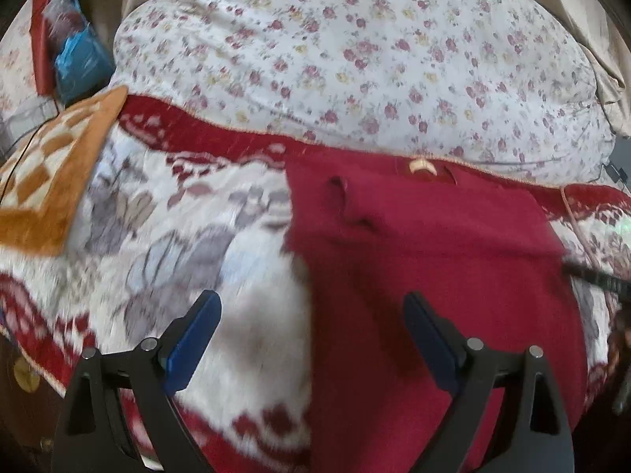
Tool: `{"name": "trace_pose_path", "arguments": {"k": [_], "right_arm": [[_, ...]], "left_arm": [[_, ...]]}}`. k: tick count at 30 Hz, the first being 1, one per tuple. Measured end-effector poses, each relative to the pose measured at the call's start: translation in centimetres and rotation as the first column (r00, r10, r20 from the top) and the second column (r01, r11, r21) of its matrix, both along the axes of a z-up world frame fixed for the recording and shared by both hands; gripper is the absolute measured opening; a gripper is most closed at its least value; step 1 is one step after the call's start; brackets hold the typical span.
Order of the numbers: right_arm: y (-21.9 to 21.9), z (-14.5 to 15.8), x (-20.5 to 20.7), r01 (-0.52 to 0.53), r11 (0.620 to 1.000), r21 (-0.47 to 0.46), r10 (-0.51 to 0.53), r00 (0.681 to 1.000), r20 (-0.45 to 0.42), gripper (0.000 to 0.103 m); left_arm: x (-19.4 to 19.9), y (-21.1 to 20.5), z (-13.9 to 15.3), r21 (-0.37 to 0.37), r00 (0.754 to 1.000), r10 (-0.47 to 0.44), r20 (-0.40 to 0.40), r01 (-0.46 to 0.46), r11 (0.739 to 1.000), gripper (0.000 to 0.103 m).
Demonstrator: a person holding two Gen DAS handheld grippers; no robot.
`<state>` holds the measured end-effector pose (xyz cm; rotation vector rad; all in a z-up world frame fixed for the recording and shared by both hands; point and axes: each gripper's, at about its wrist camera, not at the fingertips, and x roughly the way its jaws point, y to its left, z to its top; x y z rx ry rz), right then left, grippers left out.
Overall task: Fold small clothes
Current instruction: 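Grasp the sweatshirt hem with the right gripper and lift it toward the collar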
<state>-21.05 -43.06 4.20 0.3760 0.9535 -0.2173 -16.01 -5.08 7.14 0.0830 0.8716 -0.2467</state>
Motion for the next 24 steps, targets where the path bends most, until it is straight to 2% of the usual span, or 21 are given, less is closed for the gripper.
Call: {"name": "trace_pose_path", "arguments": {"k": [6, 10, 12, 17, 18, 19, 20, 21, 22, 24], "right_arm": [[0.0, -1.1, -0.1, 0.007, 1.0, -0.001, -0.007, 0.999, -0.048, 0.085], [-0.1, -1.5, -0.8, -0.01, 1.0, -0.025, 0.009, 0.999, -0.046, 0.085], [-0.1, -2.1, -1.2, -0.019, 1.0, 0.005, 0.019, 0.998, -0.063, 0.084], [1.0, -1.2, -2.6, -0.068, 0.997, 0.025, 0.069, 0.998, -0.002, 0.083], [1.2, -1.4, -2.6, -0.075, 0.997, 0.009, 0.075, 0.997, -0.004, 0.079], [1.4, -1.7, -2.5, -0.083, 0.997, -0.007, 0.083, 0.996, -0.019, 0.056], [1.8, -2.3, -2.4, -0.103, 0.994, -0.022, 0.102, 0.994, -0.044, 0.04], [1.9, -2.4, -2.5, -0.113, 0.993, -0.021, 0.113, 0.993, -0.028, 0.028], [2.0, -2.1, -2.7, -0.112, 0.993, -0.028, 0.112, 0.994, -0.016, 0.012], [2.0, -1.6, -2.9, -0.109, 0.992, -0.066, 0.108, 0.994, -0.018, 0.009]], "left_arm": [[-1.8, 2.0, -1.4, 0.001, 0.999, 0.024, -0.044, -0.024, 1.0, 0.093], [-2.4, 2.3, -2.2, 0.002, 0.998, 0.028, -0.063, -0.028, 1.0, 0.093], [-2.6, 2.2, -2.4, 0.006, 0.997, 0.025, -0.072, -0.025, 1.0, 0.093], [-2.7, 1.7, -2.8, 0.005, 0.997, 0.018, -0.079, -0.017, 1.0, 0.093], [-2.7, 1.6, -2.8, 0.005, 0.997, 0.016, -0.082, -0.015, 1.0, 0.093], [-2.7, 1.5, -2.9, 0.007, 0.996, 0.012, -0.084, -0.011, 1.0, 0.093], [-2.8, 1.4, -2.9, 0.009, 0.996, 0.01, -0.084, -0.009, 1.0, 0.093], [-3.0, 1.3, -2.8, 0.011, 0.997, 0.008, -0.08, -0.007, 1.0, 0.093], [-3.1, 1.3, -2.8, 0.013, 0.997, 0.006, -0.079, -0.005, 1.0, 0.093], [-3.4, 1.5, -2.8, 0.012, 0.996, 0.007, -0.084, -0.006, 1.0, 0.093]]}}
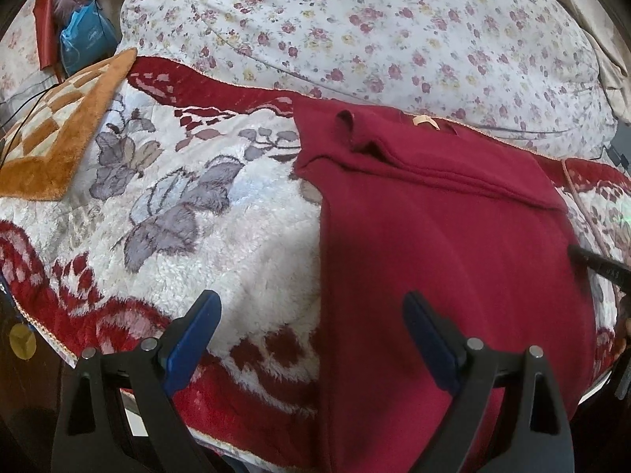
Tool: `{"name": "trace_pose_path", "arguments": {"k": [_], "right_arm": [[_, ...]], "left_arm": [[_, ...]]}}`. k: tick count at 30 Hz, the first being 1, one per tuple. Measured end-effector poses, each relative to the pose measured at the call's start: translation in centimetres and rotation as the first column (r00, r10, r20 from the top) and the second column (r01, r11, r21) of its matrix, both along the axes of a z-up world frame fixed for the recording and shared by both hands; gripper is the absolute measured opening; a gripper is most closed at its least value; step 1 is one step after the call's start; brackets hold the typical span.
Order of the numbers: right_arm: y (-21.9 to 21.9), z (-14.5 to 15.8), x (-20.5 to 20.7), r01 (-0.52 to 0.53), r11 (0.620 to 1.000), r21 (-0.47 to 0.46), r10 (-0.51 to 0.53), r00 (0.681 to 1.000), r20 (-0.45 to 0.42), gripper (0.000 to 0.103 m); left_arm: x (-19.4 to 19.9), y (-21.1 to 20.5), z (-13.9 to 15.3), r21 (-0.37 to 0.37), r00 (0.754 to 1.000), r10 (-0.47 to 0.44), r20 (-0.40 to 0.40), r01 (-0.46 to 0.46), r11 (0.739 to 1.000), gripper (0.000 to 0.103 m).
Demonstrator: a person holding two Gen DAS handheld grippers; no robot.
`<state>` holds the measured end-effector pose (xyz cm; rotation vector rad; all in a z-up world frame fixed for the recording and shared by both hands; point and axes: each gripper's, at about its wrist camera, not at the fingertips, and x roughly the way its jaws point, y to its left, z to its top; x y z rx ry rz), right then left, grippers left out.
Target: Fold small clothes
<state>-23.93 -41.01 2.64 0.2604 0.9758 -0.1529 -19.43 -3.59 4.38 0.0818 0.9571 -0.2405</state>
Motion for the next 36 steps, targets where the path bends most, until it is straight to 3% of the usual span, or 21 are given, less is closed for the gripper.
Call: {"name": "trace_pose_path", "arguments": {"k": [5, 6, 7, 8, 9, 10, 16, 19, 22, 29, 33, 36], "right_arm": [[-0.9, 0.4, -1.3, 0.028, 0.997, 0.07, -0.027, 1.0, -0.013, 0.01], [-1.0, 0.7, -1.9, 0.027, 0.995, 0.099, -0.025, 1.0, -0.012, 0.016], [-1.1, 1.0, -2.7, 0.019, 0.991, 0.136, -0.017, 1.0, -0.014, 0.04], [-1.2, 1.2, -3.6, 0.003, 0.984, 0.181, 0.0, 1.0, -0.013, 0.053], [-1.0, 1.4, -4.6, -0.019, 0.975, 0.221, 0.021, 1.0, -0.01, 0.075], [-0.7, 1.6, -5.5, -0.038, 0.971, 0.237, 0.042, 0.999, -0.011, 0.079], [2.2, 0.3, -10.6, -0.173, 0.948, 0.266, 0.211, 0.97, -0.122, 0.079], [3.0, -1.6, -12.5, -0.171, 0.951, 0.258, 0.225, 0.953, -0.201, 0.079], [3.1, -3.3, -13.6, -0.148, 0.95, 0.274, 0.218, 0.945, -0.244, 0.079], [3.7, -3.8, -14.0, -0.157, 0.931, 0.331, 0.234, 0.95, -0.208, 0.082], [3.6, -3.4, -14.0, -0.183, 0.89, 0.417, 0.254, 0.96, -0.121, 0.082], [4.3, -3.3, -13.9, -0.222, 0.892, 0.394, 0.287, 0.951, -0.114, 0.082]], "left_arm": [[-1.6, 1.1, -0.1, -0.052, 0.998, -0.032, -0.045, 0.03, 0.998, 0.093], [-2.1, 1.3, -0.3, -0.049, 0.998, -0.04, -0.048, 0.038, 0.998, 0.093], [-2.7, 1.5, -0.5, -0.042, 0.997, -0.05, -0.051, 0.048, 0.998, 0.093], [-3.0, 1.6, -0.7, -0.036, 0.997, -0.056, -0.055, 0.054, 0.998, 0.093], [-3.4, 1.8, -1.0, -0.026, 0.996, -0.064, -0.066, 0.062, 0.998, 0.093], [-3.9, 2.1, -1.3, -0.02, 0.994, -0.07, -0.079, 0.069, 0.997, 0.093], [-6.4, 2.9, -3.1, -0.056, 0.982, -0.107, -0.155, 0.099, 0.993, 0.093], [-7.5, 3.0, -4.7, -0.084, 0.966, -0.133, -0.222, 0.117, 0.99, 0.093], [-7.9, 2.8, -6.3, -0.06, 0.955, -0.13, -0.266, 0.119, 0.991, 0.093], [-8.5, 3.0, -7.5, -0.075, 0.94, -0.128, -0.315, 0.11, 0.991, 0.093], [-8.5, 2.6, -8.1, -0.071, 0.932, -0.134, -0.338, 0.116, 0.991, 0.093], [-8.4, 2.3, -8.3, -0.089, 0.929, -0.148, -0.34, 0.125, 0.988, 0.093]]}}
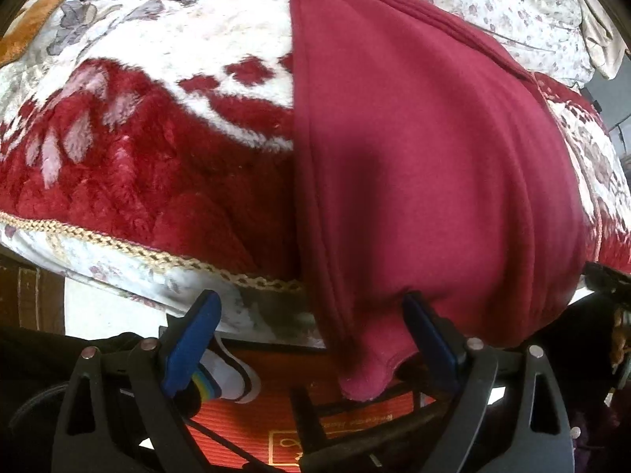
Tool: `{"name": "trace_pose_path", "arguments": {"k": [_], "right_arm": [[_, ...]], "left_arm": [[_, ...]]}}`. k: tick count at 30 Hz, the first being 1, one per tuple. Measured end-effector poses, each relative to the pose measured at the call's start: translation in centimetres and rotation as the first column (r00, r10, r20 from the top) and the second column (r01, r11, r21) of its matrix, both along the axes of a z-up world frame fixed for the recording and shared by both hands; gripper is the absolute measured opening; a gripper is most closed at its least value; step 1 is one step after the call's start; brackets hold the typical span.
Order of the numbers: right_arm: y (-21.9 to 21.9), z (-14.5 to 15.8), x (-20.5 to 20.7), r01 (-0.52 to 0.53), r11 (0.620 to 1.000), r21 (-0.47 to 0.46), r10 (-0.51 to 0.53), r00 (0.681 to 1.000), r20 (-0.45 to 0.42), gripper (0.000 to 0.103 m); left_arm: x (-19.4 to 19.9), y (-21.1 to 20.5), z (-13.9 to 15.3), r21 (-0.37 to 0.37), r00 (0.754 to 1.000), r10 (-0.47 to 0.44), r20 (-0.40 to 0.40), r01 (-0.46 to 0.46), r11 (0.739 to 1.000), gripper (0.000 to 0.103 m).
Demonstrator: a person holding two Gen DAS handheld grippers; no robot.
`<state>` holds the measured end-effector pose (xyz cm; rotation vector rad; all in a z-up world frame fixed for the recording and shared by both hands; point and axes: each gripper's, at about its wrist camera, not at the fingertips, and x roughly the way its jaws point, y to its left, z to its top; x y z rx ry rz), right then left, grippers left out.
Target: Fold small clothes
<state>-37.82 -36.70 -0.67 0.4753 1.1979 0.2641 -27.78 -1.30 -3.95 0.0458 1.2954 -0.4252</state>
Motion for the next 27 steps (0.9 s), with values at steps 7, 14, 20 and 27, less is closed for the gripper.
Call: {"name": "trace_pose_path", "arguments": {"k": [7, 14, 20, 27], "right_arm": [[1.0, 0.1, 0.4, -0.018, 0.996, -0.087, 0.019, 1.0, 0.004, 0.053], [0.7, 0.4, 0.5, -0.024, 0.999, -0.026, 0.025, 0.999, 0.02, 0.016], [1.0, -0.9, 1.1, -0.021, 0.999, 0.029, 0.021, 1.0, 0.0, 0.026], [-0.4, 1.6, 1.6, 0.022, 0.956, 0.293, -0.053, 0.994, 0.097, 0.014]], "left_arm": [[0.0, -1.0, -0.6, 0.006, 0.999, -0.043, -0.022, 0.044, 0.999, 0.09], [0.1, -1.8, -0.4, 0.004, 0.999, -0.05, -0.021, 0.05, 0.999, 0.073], [0.1, -2.1, -0.7, -0.031, 0.995, -0.08, -0.055, 0.079, 0.996, 0.018], [0.2, -2.1, 3.7, -0.159, 0.992, -0.127, -0.026, 0.121, 0.98, 0.007]]}}
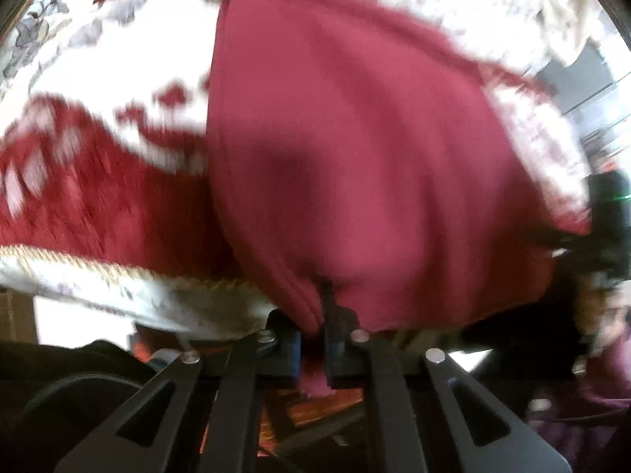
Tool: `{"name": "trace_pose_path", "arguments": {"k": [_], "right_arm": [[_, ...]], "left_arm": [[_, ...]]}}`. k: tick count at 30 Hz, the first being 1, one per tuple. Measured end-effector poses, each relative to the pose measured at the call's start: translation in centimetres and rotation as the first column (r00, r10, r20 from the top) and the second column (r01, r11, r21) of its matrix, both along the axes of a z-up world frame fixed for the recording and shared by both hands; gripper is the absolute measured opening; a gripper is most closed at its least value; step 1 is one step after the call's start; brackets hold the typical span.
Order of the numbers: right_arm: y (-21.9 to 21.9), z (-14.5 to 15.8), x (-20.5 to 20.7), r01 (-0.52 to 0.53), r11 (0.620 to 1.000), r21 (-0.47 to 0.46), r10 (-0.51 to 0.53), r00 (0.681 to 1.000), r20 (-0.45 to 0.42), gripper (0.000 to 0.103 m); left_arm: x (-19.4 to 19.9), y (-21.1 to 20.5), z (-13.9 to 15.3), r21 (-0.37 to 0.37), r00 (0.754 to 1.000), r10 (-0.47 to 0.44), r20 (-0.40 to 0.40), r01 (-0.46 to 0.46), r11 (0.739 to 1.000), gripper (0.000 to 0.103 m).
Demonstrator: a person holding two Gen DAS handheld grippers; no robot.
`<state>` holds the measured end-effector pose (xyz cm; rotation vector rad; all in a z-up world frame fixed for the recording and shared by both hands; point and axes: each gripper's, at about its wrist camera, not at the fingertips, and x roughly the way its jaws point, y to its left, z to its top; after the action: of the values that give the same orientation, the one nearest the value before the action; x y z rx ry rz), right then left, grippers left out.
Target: Fold small clothes
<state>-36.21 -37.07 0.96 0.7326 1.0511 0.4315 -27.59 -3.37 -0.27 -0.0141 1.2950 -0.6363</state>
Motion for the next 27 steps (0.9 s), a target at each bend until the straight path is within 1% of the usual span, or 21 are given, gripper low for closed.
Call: {"name": "trace_pose_path", "arguments": {"k": [2, 3, 5, 6, 9, 11, 13, 15, 17, 18, 20, 22, 24, 25, 26, 27], "right_arm": [[-0.3, 1.4, 0.5, 0.01, 1.0, 0.028, -0.011, 0.999, 0.041, 0.014], [-0.5, 2.2, 0.9, 0.019, 0.999, 0.045, -0.022, 0.997, 0.068, 0.014], [-1.2, 3.7, 1.8, 0.038, 0.996, 0.078, -0.047, 0.992, 0.118, 0.014], [-1.6, 4.6, 2.5, 0.053, 0.995, 0.09, -0.066, 0.987, 0.147, 0.014], [-2.5, 7.0, 4.7, 0.098, 0.992, 0.081, -0.113, 0.97, 0.217, 0.014], [-3.4, 8.2, 6.4, 0.129, 0.988, 0.086, -0.146, 0.959, 0.244, 0.014], [-4.9, 9.1, 8.8, 0.179, 0.98, 0.082, -0.194, 0.946, 0.259, 0.014], [-5.9, 9.2, 11.2, 0.211, 0.974, 0.082, -0.225, 0.941, 0.252, 0.014], [-7.9, 8.4, 13.7, 0.26, 0.963, 0.073, -0.269, 0.939, 0.214, 0.014], [-8.6, 7.8, 14.7, 0.272, 0.96, 0.07, -0.281, 0.939, 0.197, 0.014], [-9.7, 6.4, 17.0, 0.299, 0.953, 0.053, -0.304, 0.94, 0.155, 0.014], [-10.6, 4.6, 19.5, 0.326, 0.945, 0.036, -0.328, 0.938, 0.11, 0.014], [-11.2, 3.2, 21.3, 0.352, 0.936, 0.024, -0.353, 0.932, 0.087, 0.014], [-11.4, 2.6, 22.1, 0.358, 0.933, 0.026, -0.359, 0.93, 0.083, 0.016], [-11.7, 2.1, 23.0, 0.358, 0.934, -0.001, -0.356, 0.931, 0.084, 0.016], [-11.8, 1.8, 23.6, 0.356, 0.933, -0.042, -0.352, 0.932, 0.083, 0.024]], "left_arm": [[0.7, 0.8, 2.9, -0.038, 0.998, 0.011, 0.064, -0.008, 0.999, 0.007], [1.5, 1.2, 4.6, -0.078, 0.996, 0.026, 0.088, -0.019, 0.997, 0.007], [2.9, 1.6, 6.5, -0.129, 0.994, 0.046, 0.1, -0.032, 0.991, 0.007], [4.1, 1.8, 7.4, -0.144, 0.991, 0.064, 0.119, -0.046, 0.988, 0.007], [6.9, 0.7, 9.6, -0.15, 0.977, 0.107, 0.186, -0.079, 0.986, 0.007], [9.0, 0.6, 10.6, -0.178, 0.97, 0.135, 0.201, -0.099, 0.979, 0.007], [12.1, 0.1, 11.5, -0.199, 0.957, 0.178, 0.228, -0.133, 0.971, 0.007], [14.4, -0.3, 12.0, -0.199, 0.945, 0.206, 0.255, -0.157, 0.967, 0.007], [17.3, -0.7, 11.8, -0.208, 0.935, 0.248, 0.255, -0.198, 0.958, 0.007], [19.1, -1.2, 11.3, -0.217, 0.932, 0.27, 0.24, -0.22, 0.951, 0.007], [21.3, -1.9, 10.4, -0.214, 0.926, 0.299, 0.231, -0.252, 0.944, 0.007], [23.5, -2.9, 8.9, -0.195, 0.923, 0.32, 0.216, -0.28, 0.94, 0.007], [25.3, -3.7, 7.2, -0.168, 0.92, 0.334, 0.204, -0.303, 0.938, 0.007], [25.9, -3.9, 6.7, -0.167, 0.918, 0.342, 0.202, -0.312, 0.935, 0.007], [26.3, -3.9, 6.4, -0.176, 0.915, 0.35, 0.201, -0.318, 0.932, 0.008], [27.1, -3.8, 6.0, -0.203, 0.912, 0.365, 0.186, -0.328, 0.923, 0.009]]}}
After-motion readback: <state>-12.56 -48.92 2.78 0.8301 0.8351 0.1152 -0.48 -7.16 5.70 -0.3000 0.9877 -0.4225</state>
